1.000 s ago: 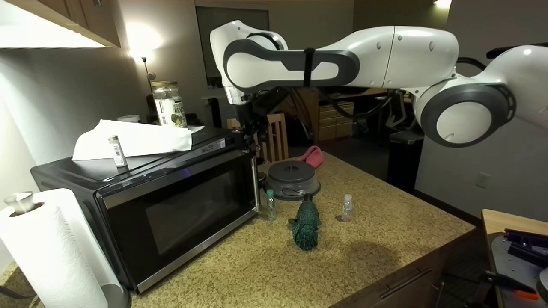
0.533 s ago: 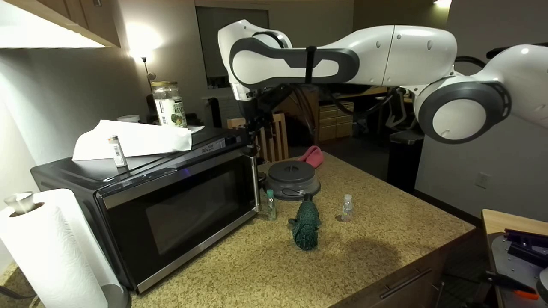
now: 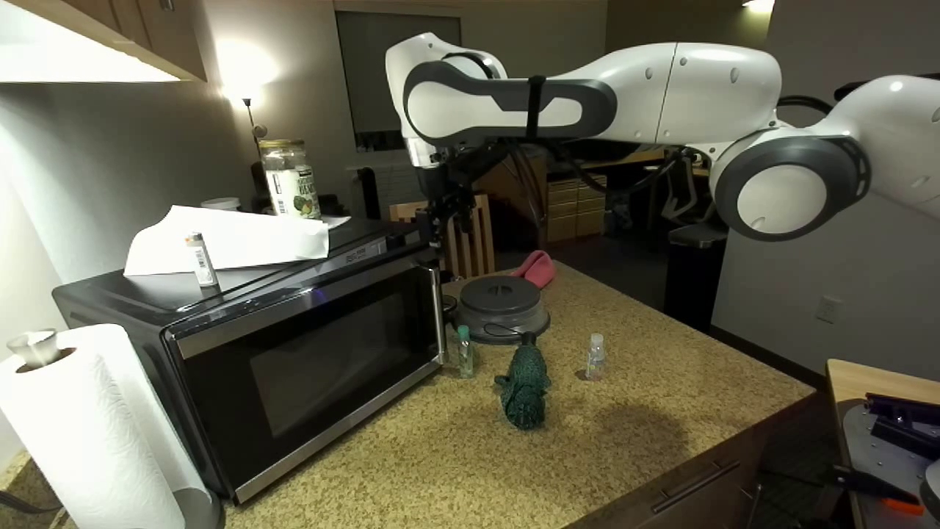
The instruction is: Open the microwave
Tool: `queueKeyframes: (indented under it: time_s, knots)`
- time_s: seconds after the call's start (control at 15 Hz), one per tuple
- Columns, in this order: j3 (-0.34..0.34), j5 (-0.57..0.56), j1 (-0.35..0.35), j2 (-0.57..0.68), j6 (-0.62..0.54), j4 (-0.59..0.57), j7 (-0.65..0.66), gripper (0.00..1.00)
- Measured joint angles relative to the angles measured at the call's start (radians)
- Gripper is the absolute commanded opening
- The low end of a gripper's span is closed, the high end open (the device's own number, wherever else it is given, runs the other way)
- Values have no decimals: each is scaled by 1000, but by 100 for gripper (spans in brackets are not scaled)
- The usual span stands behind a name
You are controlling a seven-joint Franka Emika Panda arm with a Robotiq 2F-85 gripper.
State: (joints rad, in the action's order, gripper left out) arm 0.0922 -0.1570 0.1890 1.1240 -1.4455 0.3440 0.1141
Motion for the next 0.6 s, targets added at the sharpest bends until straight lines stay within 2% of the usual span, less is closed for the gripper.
queueKeyframes:
  time_s: [0.4,0.6]
  knots:
    - [-8,7,-19,-2,-8,1,0,100]
    - [-15,8,-8,4,-61,5,0,100]
